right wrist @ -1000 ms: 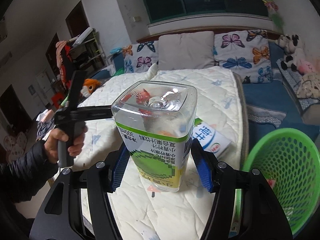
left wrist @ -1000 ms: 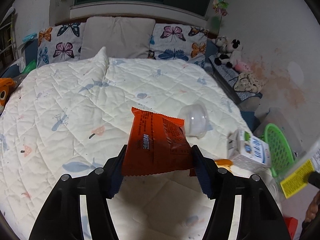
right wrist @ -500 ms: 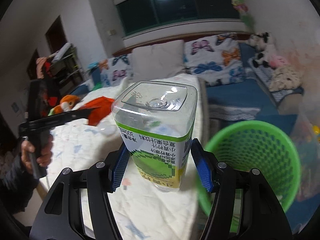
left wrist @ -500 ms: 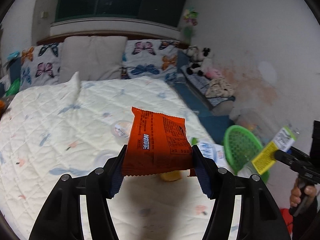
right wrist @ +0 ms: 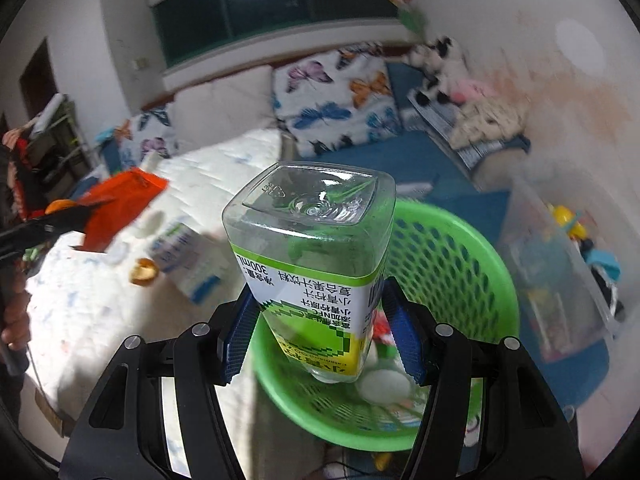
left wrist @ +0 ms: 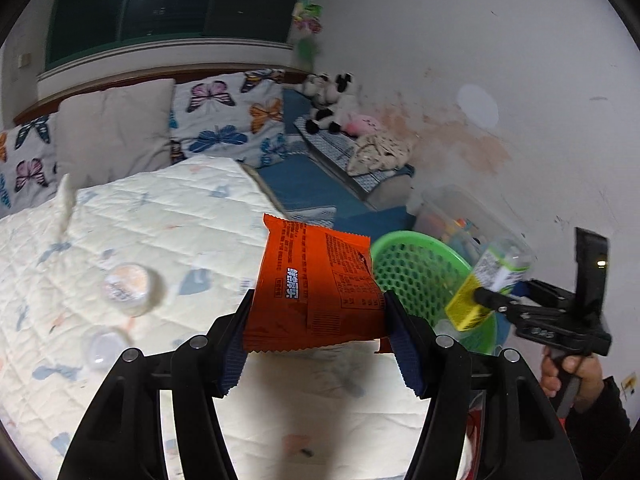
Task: Collect trash
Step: 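Carry the bottle and wrapper over the green basket and open both grippers, then move both grippers back over the bed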
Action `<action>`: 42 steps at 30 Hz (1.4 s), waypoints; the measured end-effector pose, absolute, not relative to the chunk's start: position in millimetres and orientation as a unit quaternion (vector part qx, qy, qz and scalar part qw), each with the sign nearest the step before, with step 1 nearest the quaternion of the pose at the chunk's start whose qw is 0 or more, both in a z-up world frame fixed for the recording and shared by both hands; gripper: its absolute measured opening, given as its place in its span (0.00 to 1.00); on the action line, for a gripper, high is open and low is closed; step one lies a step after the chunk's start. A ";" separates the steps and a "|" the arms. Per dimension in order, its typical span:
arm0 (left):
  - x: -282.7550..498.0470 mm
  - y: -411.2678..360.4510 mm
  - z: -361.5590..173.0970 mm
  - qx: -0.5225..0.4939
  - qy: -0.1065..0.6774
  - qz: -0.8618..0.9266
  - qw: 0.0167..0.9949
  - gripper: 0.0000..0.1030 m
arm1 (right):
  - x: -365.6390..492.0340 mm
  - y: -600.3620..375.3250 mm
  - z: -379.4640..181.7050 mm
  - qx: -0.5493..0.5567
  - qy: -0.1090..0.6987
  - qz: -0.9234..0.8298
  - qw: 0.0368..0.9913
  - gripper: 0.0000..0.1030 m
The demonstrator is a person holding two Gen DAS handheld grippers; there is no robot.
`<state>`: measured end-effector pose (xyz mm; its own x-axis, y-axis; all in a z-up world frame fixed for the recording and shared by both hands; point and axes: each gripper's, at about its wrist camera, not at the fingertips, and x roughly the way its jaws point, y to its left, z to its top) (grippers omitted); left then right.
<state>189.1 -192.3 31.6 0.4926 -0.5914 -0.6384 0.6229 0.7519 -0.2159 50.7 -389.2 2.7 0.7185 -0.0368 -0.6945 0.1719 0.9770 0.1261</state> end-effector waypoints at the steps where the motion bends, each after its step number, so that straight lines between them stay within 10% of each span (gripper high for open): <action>1: 188.6 -198.6 30.3 0.025 0.363 -0.355 0.861 0.58 | 50.7 -394.2 -3.6 0.093 0.376 -0.064 0.920 0.60; 31: 160.1 -333.8 -28.4 0.098 0.418 -0.410 0.805 0.59 | -8.2 -434.7 -1.5 0.135 0.343 -0.113 0.923 0.76; 42: 158.7 -327.6 -34.9 0.095 0.419 -0.407 0.806 0.78 | -13.4 -429.6 3.2 0.145 0.335 -0.105 0.925 0.76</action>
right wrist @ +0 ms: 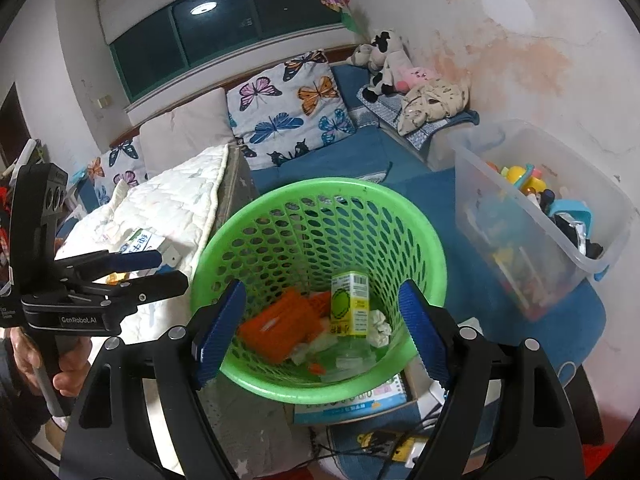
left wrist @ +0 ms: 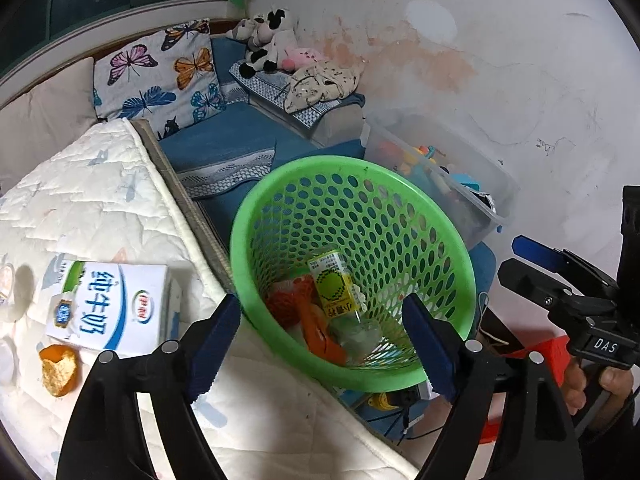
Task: Collect trash
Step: 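Move both grippers back over the bed, then grasp the clear plastic cup with the left gripper while the right gripper grasps the bread piece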
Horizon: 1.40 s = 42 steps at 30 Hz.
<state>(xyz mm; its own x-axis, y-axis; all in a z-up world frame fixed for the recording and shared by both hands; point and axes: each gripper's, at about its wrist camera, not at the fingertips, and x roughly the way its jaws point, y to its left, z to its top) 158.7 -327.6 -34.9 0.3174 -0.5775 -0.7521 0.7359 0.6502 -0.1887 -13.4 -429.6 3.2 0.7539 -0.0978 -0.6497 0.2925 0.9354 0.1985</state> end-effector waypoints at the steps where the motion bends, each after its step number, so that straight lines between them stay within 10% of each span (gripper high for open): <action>1: 159.6 -322.6 -32.5 0.092 0.417 -0.405 0.809 0.78 | -12.6 -426.9 3.7 0.146 0.334 -0.102 0.926 0.76; 42: 266.7 -59.0 -51.7 0.035 0.420 -0.098 0.901 0.75 | 77.7 -271.0 8.2 0.074 0.364 0.070 0.926 0.77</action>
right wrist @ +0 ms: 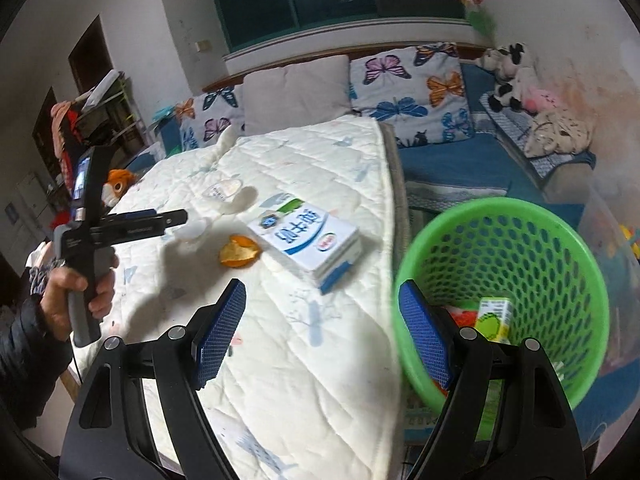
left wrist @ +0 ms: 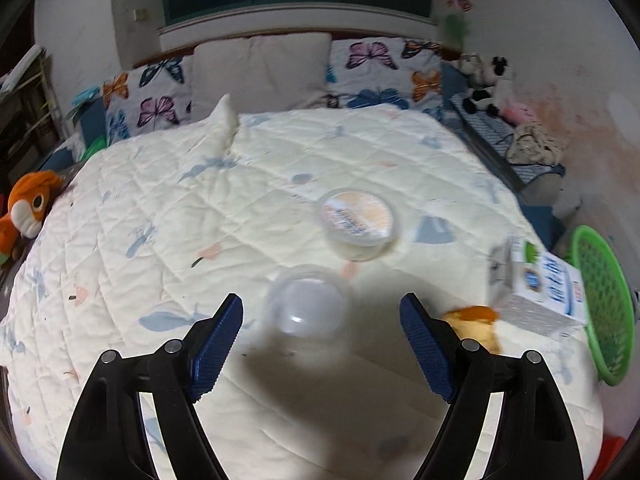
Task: Collect trash
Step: 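Grasp the clear plastic cup with the left gripper while the right gripper grasps the bread piece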
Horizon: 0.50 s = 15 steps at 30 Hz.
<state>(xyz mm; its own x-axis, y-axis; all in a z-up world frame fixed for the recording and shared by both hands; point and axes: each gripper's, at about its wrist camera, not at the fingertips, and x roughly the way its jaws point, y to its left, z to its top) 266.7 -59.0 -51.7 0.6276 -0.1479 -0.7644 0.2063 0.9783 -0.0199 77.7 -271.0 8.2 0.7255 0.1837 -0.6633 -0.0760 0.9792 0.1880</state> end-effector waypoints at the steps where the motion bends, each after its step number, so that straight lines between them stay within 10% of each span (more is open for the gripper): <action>1: 270.6 -56.6 -54.9 0.033 0.425 -0.098 0.899 0.74 | 80.0 -268.2 7.8 0.073 0.365 0.073 0.925 0.76; 15: 294.3 -51.4 -81.6 0.011 0.452 -0.121 0.884 0.53 | 118.0 -207.7 -14.6 0.054 0.398 0.140 0.905 0.76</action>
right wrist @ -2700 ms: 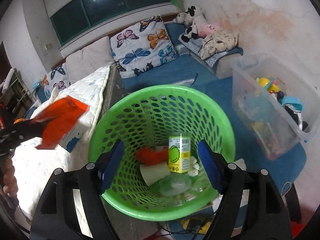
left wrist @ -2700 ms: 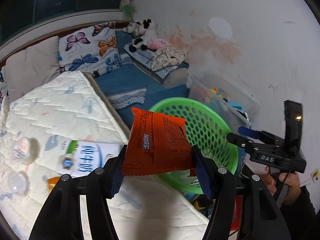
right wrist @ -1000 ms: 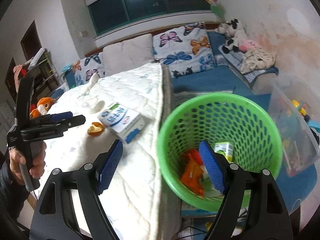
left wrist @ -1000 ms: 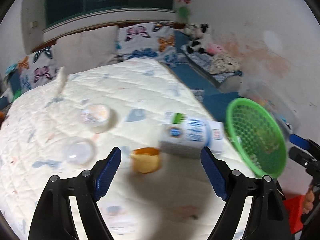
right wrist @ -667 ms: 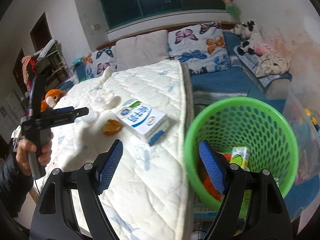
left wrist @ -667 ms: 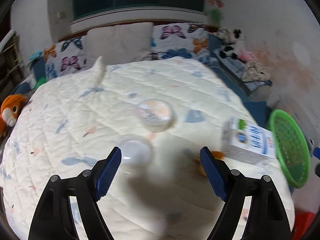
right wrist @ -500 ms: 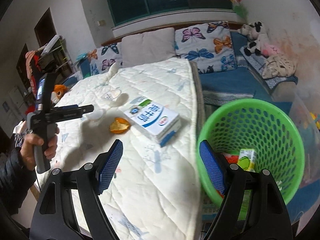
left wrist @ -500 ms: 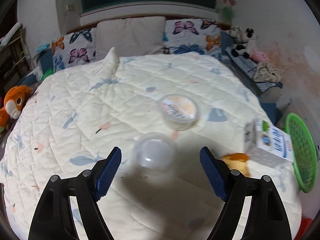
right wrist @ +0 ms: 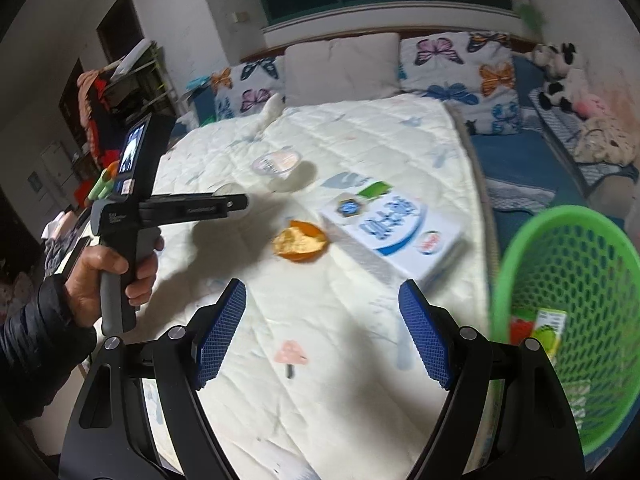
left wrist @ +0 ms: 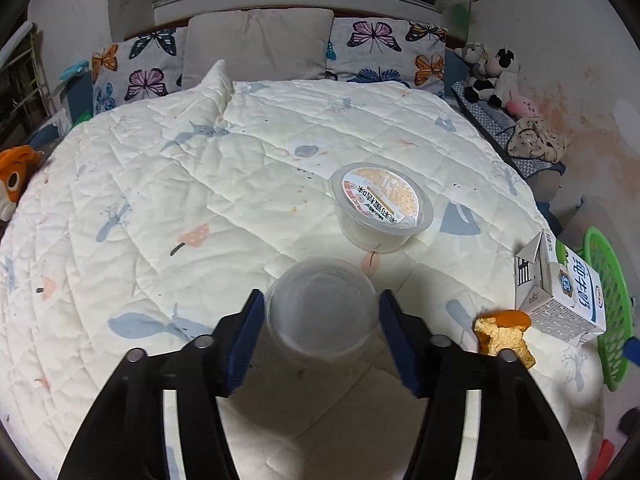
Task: Collect trash
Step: 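Grasp the clear plastic cup with the left gripper while the right gripper grasps the bread piece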
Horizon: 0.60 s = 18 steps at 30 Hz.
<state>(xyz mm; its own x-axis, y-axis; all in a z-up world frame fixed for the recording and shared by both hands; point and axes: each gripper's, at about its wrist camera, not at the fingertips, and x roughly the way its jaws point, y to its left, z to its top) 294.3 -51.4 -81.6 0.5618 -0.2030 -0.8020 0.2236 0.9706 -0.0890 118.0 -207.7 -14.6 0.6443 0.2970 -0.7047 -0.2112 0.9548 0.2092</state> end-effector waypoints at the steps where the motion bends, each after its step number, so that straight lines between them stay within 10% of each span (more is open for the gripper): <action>1: 294.5 -51.0 -81.5 0.010 0.450 -0.122 0.884 0.53 | 122.1 -202.3 -17.7 0.052 0.401 0.146 0.903 0.76; 18: 276.9 -33.8 -62.8 -0.002 0.426 -0.134 0.895 0.52 | 186.1 -166.8 -66.8 0.047 0.449 0.163 0.877 0.63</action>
<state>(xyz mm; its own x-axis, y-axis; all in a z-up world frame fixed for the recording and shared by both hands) 276.9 -33.8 -62.8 0.6013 -0.2409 -0.7619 0.2383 0.9641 -0.1167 186.1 -166.8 -66.8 0.5441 0.3275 -0.7724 -0.2434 0.9427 0.2282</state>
